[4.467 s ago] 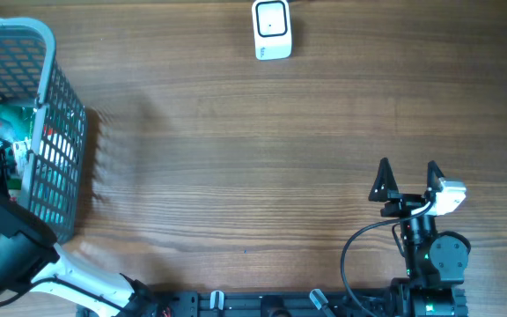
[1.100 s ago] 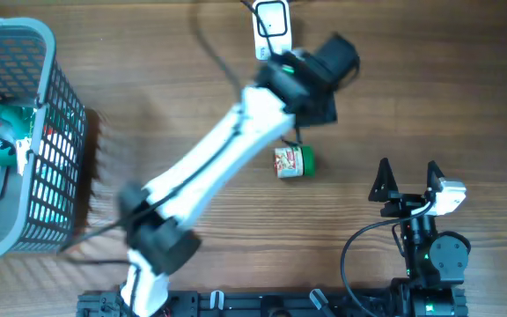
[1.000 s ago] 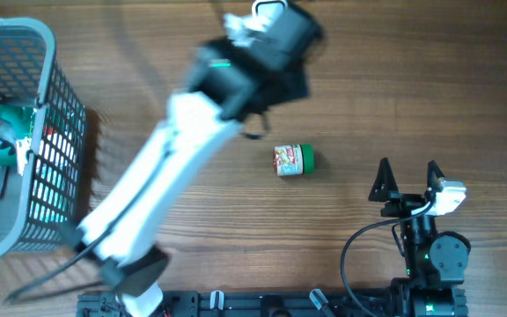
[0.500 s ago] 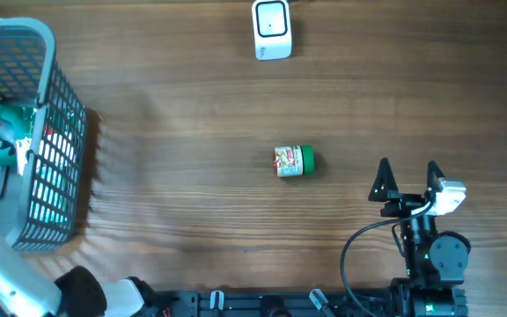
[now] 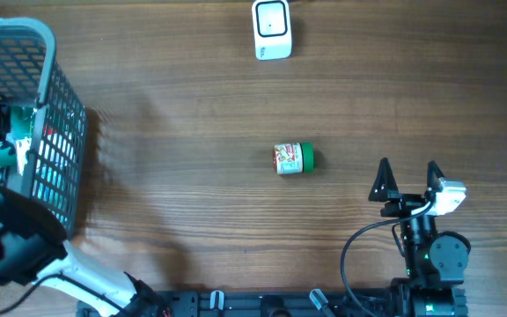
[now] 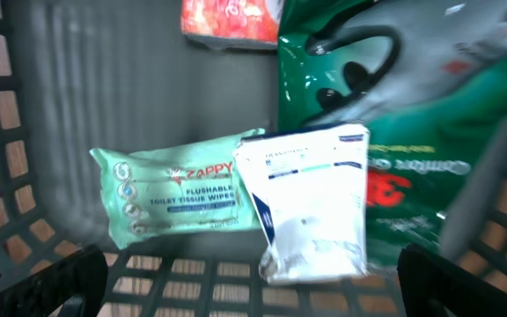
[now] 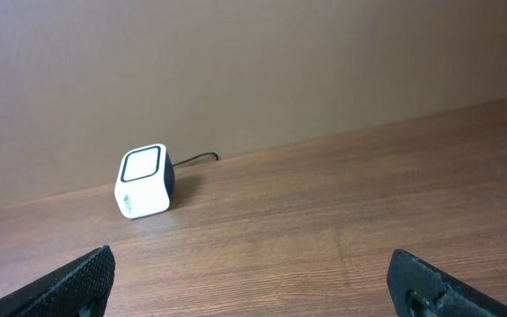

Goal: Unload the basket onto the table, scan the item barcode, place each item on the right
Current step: 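Reach the left gripper back into the basket toward the white box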

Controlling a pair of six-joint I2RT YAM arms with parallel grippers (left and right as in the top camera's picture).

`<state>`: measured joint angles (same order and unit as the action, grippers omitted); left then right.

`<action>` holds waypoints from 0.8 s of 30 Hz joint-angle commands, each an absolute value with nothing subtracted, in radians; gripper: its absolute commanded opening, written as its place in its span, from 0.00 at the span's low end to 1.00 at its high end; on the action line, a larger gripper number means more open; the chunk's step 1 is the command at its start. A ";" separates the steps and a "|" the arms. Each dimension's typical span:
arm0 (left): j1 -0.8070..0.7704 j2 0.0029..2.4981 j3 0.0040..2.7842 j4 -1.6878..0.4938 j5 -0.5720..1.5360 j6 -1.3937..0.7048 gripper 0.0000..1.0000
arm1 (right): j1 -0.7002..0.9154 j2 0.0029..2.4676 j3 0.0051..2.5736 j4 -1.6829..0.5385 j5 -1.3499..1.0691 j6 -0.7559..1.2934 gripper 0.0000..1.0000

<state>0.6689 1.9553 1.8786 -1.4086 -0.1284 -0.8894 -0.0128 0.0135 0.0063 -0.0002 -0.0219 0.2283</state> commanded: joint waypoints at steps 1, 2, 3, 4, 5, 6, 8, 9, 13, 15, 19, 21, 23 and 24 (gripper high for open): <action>0.669 2.033 1.863 -1.390 -0.122 -0.898 1.00 | -0.008 0.007 0.005 0.004 -0.026 0.210 1.00; 0.669 2.044 1.862 -1.382 -0.122 -0.898 1.00 | -0.008 0.007 0.005 0.004 -0.026 0.210 1.00; 0.666 2.052 1.861 -1.369 -0.123 -0.897 1.00 | -0.008 0.007 0.005 0.004 -0.026 0.210 1.00; 0.661 2.055 1.852 -1.347 -0.123 -0.898 1.00 | -0.008 0.007 0.005 0.004 -0.026 0.210 1.00; 0.653 2.055 1.842 -1.325 -0.123 -0.898 1.00 | -0.008 0.007 0.005 0.004 -0.027 0.210 1.00; 0.643 2.055 1.829 -1.301 -0.122 -0.898 1.00 | -0.008 0.007 0.005 0.004 -0.026 0.210 1.00; 0.624 2.055 1.796 -1.261 -0.123 -0.903 1.00 | -0.008 0.007 0.005 0.004 -0.026 0.210 1.00; 0.612 2.056 1.773 -1.239 -0.123 -0.918 1.00 | -0.008 0.007 0.005 0.004 -0.026 0.210 1.00; 0.589 2.056 1.681 -1.161 -0.124 -0.979 1.00 | -0.008 0.007 0.005 0.004 -0.026 0.210 1.00; 0.589 2.056 1.648 -1.131 -0.123 -0.981 1.00 | -0.008 0.007 0.005 0.004 -0.026 0.210 1.00; 0.589 2.056 1.618 -1.078 -0.124 -0.981 1.00 | -0.008 0.007 0.005 0.004 -0.026 0.210 1.00; 0.586 2.056 1.604 -1.042 -0.123 -0.981 1.00 | -0.008 0.007 0.005 0.004 -0.026 0.210 1.00; 0.584 2.057 1.586 -1.008 -0.123 -0.981 1.00 | -0.008 0.007 0.005 0.004 -0.026 0.210 1.00; 0.584 2.058 1.576 -0.992 -0.123 -0.981 1.00 | -0.008 0.007 0.005 0.004 -0.026 0.210 1.00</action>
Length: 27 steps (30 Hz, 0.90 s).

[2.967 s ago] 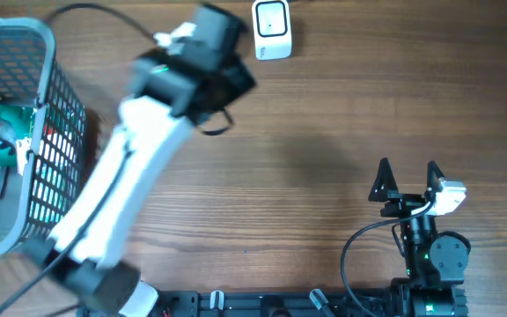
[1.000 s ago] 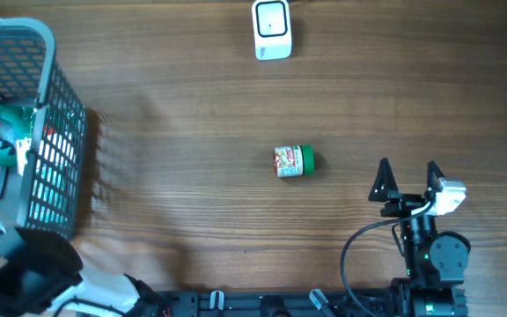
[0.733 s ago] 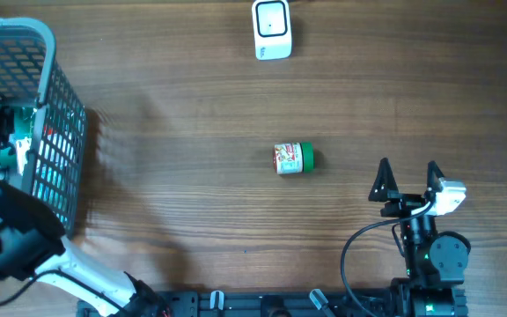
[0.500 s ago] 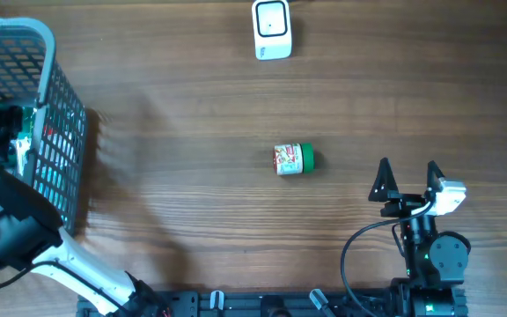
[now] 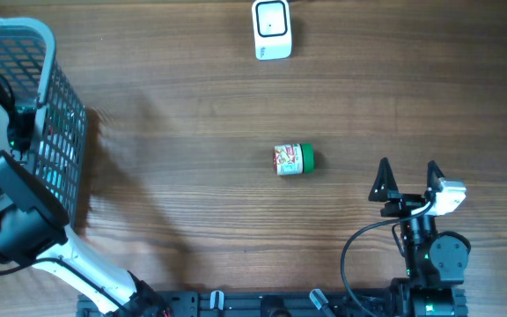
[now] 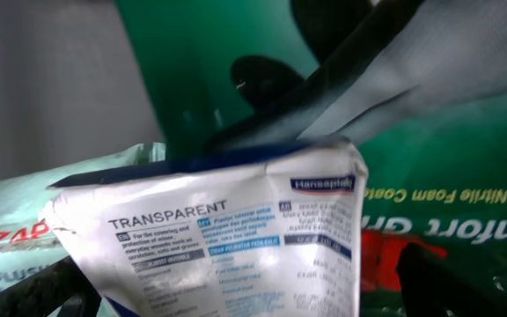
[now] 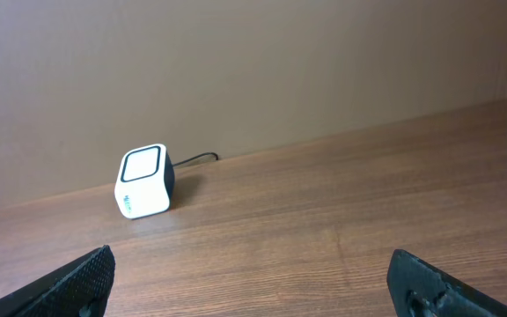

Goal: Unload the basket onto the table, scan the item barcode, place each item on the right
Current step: 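Reach the left gripper back into the basket toward the white box, then grasp the white Hansaplast box and set it beside the jar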

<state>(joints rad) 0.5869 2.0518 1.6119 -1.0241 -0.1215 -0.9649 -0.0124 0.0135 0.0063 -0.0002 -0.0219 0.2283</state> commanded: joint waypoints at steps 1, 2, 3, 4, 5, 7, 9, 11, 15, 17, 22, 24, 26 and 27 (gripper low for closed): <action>0.584 2.059 1.563 -0.977 -0.123 -0.981 1.00 | -0.008 0.007 0.005 0.004 -0.026 0.210 1.00; 0.584 2.059 1.555 -0.966 -0.123 -0.981 1.00 | -0.008 0.007 0.005 0.004 -0.026 0.210 1.00; 0.584 2.059 1.548 -0.958 -0.123 -0.980 1.00 | -0.008 0.007 0.005 0.004 -0.027 0.210 1.00; 0.584 2.059 1.542 -0.953 -0.123 -0.980 1.00 | -0.008 0.007 0.005 0.004 -0.026 0.210 1.00; 0.584 2.059 1.538 -0.953 -0.123 -0.980 1.00 | -0.008 0.007 0.005 0.004 -0.026 0.210 1.00; 0.585 2.059 1.537 -0.957 -0.123 -0.973 0.97 | -0.008 0.007 0.005 0.004 -0.026 0.210 1.00; 0.585 2.058 1.537 -0.957 -0.123 -0.958 0.86 | -0.008 0.007 0.005 0.004 -0.026 0.210 1.00; 0.585 2.055 1.541 -0.959 -0.122 -0.934 0.74 | -0.008 0.007 0.005 0.004 -0.026 0.210 1.00; 0.585 2.033 1.586 -1.004 -0.120 -0.920 0.57 | -0.008 0.007 0.005 0.004 -0.026 0.210 1.00; 0.585 2.000 1.621 -1.040 -0.120 -0.920 0.57 | -0.008 0.007 0.005 0.004 -0.026 0.210 1.00; 0.585 1.892 1.709 -1.123 -0.120 -0.920 0.58 | -0.008 0.007 0.005 0.004 -0.026 0.210 1.00; 0.585 1.801 1.750 -1.166 -0.119 -0.920 0.59 | -0.008 0.007 0.005 0.004 -0.026 0.210 1.00; 0.585 1.729 1.772 -1.184 -0.114 -0.920 0.59 | -0.008 0.007 0.005 0.004 -0.027 0.210 1.00; 0.585 1.686 1.777 -1.188 -0.097 -0.920 0.59 | -0.008 0.007 0.005 0.004 -0.026 0.210 1.00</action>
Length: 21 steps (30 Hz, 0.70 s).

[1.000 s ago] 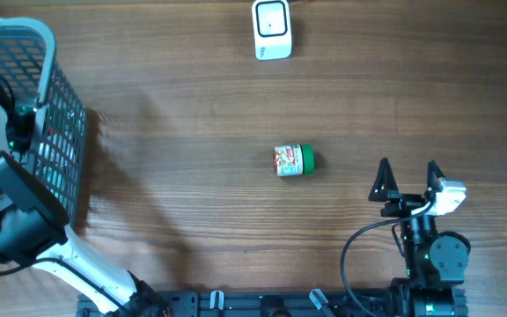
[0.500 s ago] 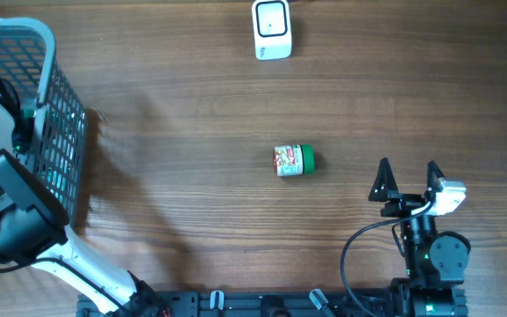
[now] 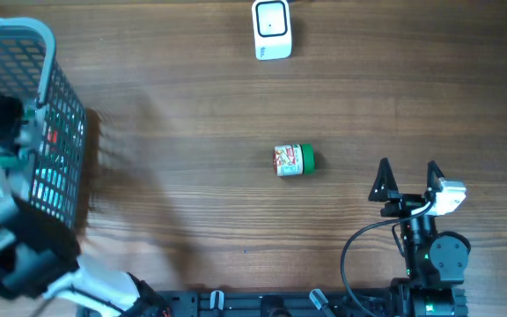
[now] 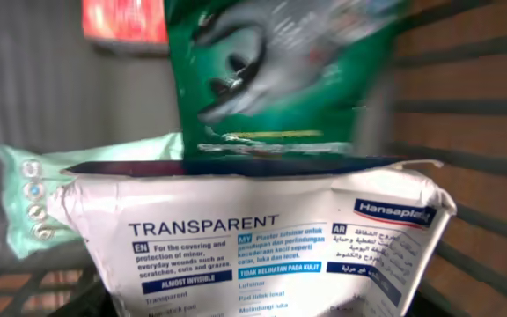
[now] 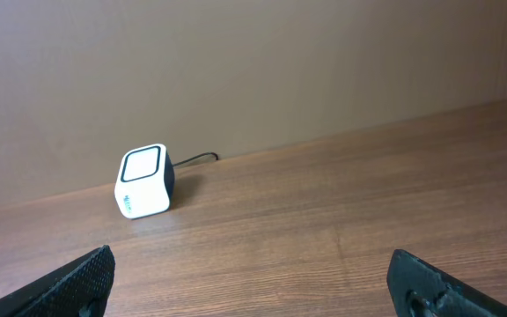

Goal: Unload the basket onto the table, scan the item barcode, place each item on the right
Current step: 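Grasp the white Hansaplast box and set it beside the jar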

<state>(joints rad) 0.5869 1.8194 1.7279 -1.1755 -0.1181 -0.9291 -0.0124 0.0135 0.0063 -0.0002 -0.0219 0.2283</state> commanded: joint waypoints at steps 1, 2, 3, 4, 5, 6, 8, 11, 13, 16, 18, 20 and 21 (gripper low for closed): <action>0.585 1.615 1.778 -1.185 -0.052 -0.921 0.59 | -0.008 0.007 0.005 0.004 -0.026 0.210 1.00; 0.585 1.571 1.779 -1.180 -0.016 -0.922 0.60 | -0.008 0.007 0.005 0.004 -0.026 0.210 1.00; 0.584 1.516 1.779 -1.171 0.032 -0.926 0.60 | -0.008 0.007 0.005 0.004 -0.026 0.210 1.00; 0.584 1.449 1.779 -1.156 0.102 -0.928 0.59 | -0.008 0.007 0.005 0.004 -0.027 0.210 1.00; 0.583 1.393 1.779 -1.148 0.154 -0.932 0.59 | -0.008 0.007 0.005 0.004 -0.027 0.210 1.00; 0.574 1.351 1.779 -1.142 0.191 -0.932 0.59 | -0.008 0.007 0.005 0.004 -0.026 0.210 0.99; 0.513 1.279 1.779 -1.145 0.228 -0.931 0.60 | -0.008 0.007 0.005 0.004 -0.027 0.210 1.00; 0.336 1.244 1.779 -1.173 0.227 -0.927 0.60 | -0.008 0.007 0.005 0.004 -0.026 0.210 1.00; 0.163 1.259 1.764 -1.176 0.199 -0.924 0.60 | -0.008 0.007 0.005 0.004 -0.026 0.210 1.00; -0.107 1.327 1.713 -1.176 0.042 -0.925 0.60 | -0.008 0.007 0.005 0.004 -0.026 0.210 1.00; -0.262 1.406 1.663 -1.172 -0.041 -0.933 0.60 | -0.008 0.007 0.005 0.004 -0.026 0.210 1.00; -0.358 1.488 1.626 -1.164 -0.097 -0.965 0.61 | -0.008 0.007 0.005 0.004 -0.026 0.210 1.00; -0.400 1.537 1.612 -1.159 -0.120 -0.982 0.61 | -0.008 0.007 0.005 0.004 -0.026 0.210 1.00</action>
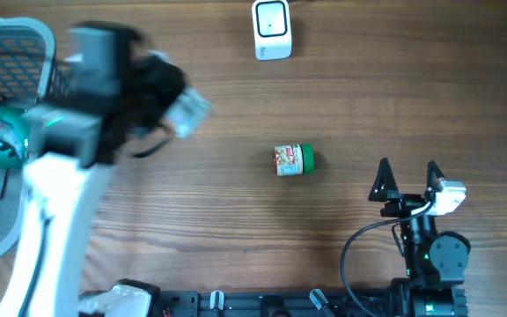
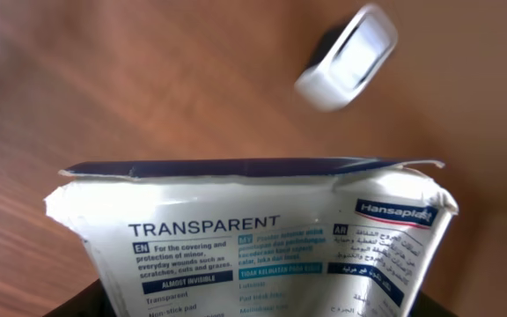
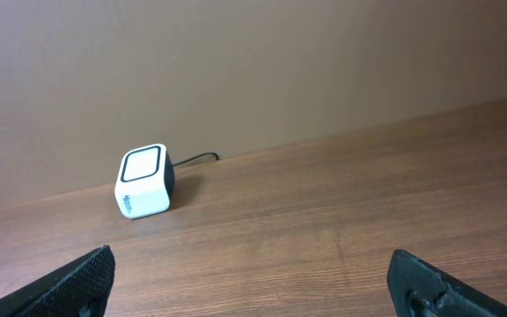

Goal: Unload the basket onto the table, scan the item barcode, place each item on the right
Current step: 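Grasp the white Hansaplast box and set it beside the jar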

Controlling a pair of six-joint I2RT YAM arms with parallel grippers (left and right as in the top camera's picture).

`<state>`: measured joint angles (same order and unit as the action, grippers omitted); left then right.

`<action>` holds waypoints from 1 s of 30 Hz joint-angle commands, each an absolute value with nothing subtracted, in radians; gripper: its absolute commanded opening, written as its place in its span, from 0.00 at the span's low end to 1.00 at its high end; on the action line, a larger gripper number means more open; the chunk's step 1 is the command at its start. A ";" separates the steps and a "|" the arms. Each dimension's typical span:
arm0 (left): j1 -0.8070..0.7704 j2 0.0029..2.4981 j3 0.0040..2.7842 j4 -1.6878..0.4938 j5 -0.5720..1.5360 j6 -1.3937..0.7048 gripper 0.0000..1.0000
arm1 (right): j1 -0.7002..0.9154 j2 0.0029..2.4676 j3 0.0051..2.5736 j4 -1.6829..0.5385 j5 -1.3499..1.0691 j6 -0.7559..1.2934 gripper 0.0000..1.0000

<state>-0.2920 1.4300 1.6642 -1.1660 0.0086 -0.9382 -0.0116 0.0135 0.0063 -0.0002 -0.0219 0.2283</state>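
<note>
A white Hansaplast plaster packet (image 2: 253, 238) printed "TRANSPARENT" fills the lower left wrist view, with my left gripper (image 2: 258, 304) shut on it and its fingers mostly hidden behind it. From overhead, the left gripper (image 1: 179, 110) carries the blurred packet (image 1: 190, 113) over the table just right of the basket. The white barcode scanner (image 1: 272, 29) stands at the far edge, also visible as the scanner (image 2: 349, 57) and the scanner (image 3: 143, 192). My right gripper (image 1: 406, 180) rests open at the near right, nothing between its fingers.
A grey mesh basket (image 1: 16, 28) at the far left holds a green package and a red item. A small jar with a green lid (image 1: 293, 158) lies on its side mid-table. The scanner's cable runs off the back.
My left gripper, holding the plaster packet inside the basket before, is now outside it over the table, with the scanner in its view. The right arm has not moved.
My left gripper stood open in the basket above the plaster packet and wipes. Then it was close against the packet. Then it was shut on the packet, raised over the green package. Now the packet is out over the table.
</note>
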 commanded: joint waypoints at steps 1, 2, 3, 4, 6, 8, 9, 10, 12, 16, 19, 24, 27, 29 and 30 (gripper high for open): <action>-0.451 1.617 1.594 -1.133 -0.125 -0.982 0.61 | -0.008 0.007 0.005 0.004 -0.026 0.210 1.00; -0.477 1.667 1.586 -1.118 -0.125 -0.986 0.61 | -0.008 0.008 0.005 0.004 -0.027 0.210 1.00; -0.513 1.743 1.583 -1.104 -0.125 -1.003 0.61 | -0.008 0.008 0.005 0.004 -0.027 0.210 1.00; -0.543 1.816 1.583 -1.082 -0.123 -1.008 0.62 | -0.008 0.008 0.005 0.004 -0.027 0.210 1.00; -0.595 1.949 1.583 -1.040 -0.121 -1.023 0.62 | -0.008 0.008 0.005 0.004 -0.027 0.210 1.00; -0.627 2.045 1.583 -1.026 -0.121 -1.061 0.63 | -0.008 0.008 0.005 0.004 -0.026 0.210 1.00; -0.640 2.080 1.583 -1.018 -0.121 -1.063 0.63 | -0.008 0.008 0.005 0.004 -0.026 0.210 1.00; -0.648 2.101 1.583 -1.011 -0.121 -1.064 0.63 | -0.008 0.008 0.005 0.004 -0.026 0.210 1.00; -0.657 2.123 1.583 -1.008 -0.121 -1.063 0.63 | -0.008 0.008 0.005 0.004 -0.026 0.210 1.00; -0.662 2.108 1.584 -1.010 -0.121 -1.058 1.00 | -0.008 0.008 0.005 0.004 -0.027 0.210 1.00; -0.649 2.014 1.601 -1.052 -0.127 -1.013 1.00 | -0.008 0.009 0.005 0.004 -0.026 0.210 1.00; -0.597 1.810 1.760 -1.223 -0.237 -0.971 1.00 | -0.008 0.010 0.005 0.004 -0.026 0.210 1.00; -0.468 1.584 1.899 -1.348 -0.424 -0.931 1.00 | -0.008 0.010 0.005 0.004 -0.026 0.210 1.00; -0.328 1.450 1.901 -1.370 -0.514 -0.931 1.00 | -0.008 0.010 0.005 0.004 -0.026 0.210 1.00; -0.269 1.414 1.901 -1.378 -0.514 -0.931 1.00 | -0.008 0.010 0.005 0.004 -0.026 0.210 1.00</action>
